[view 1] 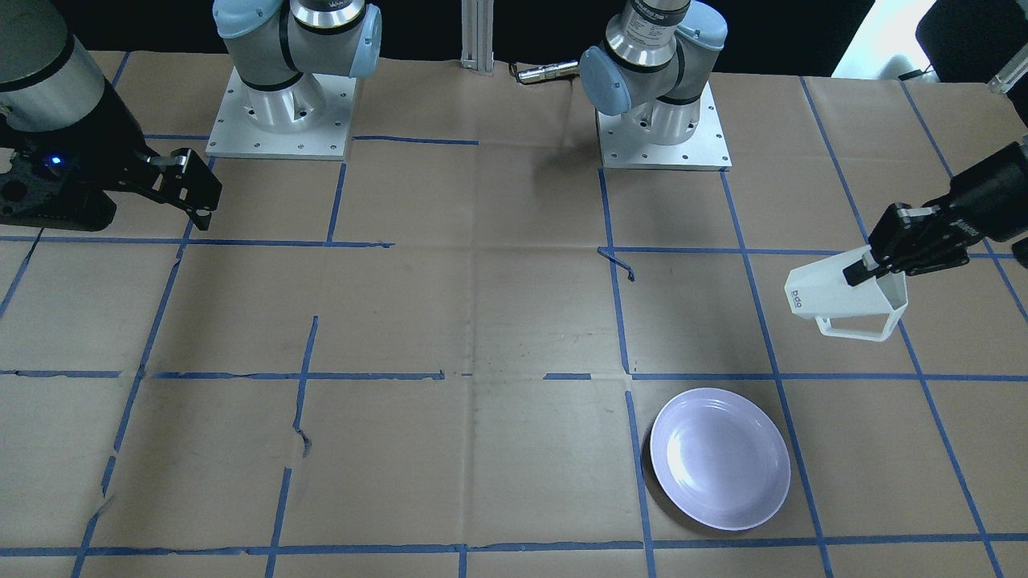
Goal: Flip cup and place on plate
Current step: 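Lift the cup with the left gripper, turning it upright toward the plate, then lower the upright cup onto the lavender plate and open the left gripper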
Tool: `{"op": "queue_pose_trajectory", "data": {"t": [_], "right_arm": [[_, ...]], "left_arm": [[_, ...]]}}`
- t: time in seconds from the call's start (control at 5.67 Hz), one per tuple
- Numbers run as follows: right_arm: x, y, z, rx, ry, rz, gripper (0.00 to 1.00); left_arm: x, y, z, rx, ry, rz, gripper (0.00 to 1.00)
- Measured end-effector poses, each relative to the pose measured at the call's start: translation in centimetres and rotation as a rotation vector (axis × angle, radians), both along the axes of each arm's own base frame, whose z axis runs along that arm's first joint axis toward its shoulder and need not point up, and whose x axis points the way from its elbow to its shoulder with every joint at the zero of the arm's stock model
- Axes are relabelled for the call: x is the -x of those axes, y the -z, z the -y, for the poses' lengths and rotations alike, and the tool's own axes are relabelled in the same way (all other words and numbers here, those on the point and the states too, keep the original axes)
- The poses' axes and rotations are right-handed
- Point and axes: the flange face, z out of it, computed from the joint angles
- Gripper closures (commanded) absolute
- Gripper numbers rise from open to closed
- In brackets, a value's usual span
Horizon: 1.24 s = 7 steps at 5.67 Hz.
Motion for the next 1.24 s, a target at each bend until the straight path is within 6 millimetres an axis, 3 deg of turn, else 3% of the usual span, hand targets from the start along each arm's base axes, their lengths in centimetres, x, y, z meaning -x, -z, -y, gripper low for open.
{"op": "queue_pose_trajectory", "data": {"t": [0.18, 0.35, 0.71, 1.24], "right_arm": [[0.0, 0.0, 0.0, 0.000, 0.000, 0.000, 0.00], [0.0, 0.0, 0.0, 0.000, 0.000, 0.000, 0.00], [0.0, 0.0, 0.0, 0.001, 0.000, 0.000, 0.00], [0.0, 0.0, 0.0, 0.000, 0.000, 0.000, 0.00]], "left_arm": [[5.4, 0.1, 2.2, 0.059, 0.093, 0.170, 1.00], [9.5, 1.2, 4.5, 0.114, 0.144, 0.295, 1.00], [15.3, 6.2, 8.1, 0.210, 0.180, 0.433, 1.00], [16.8, 15.4, 9.4, 0.187, 0.193, 0.450, 1.00]]}}
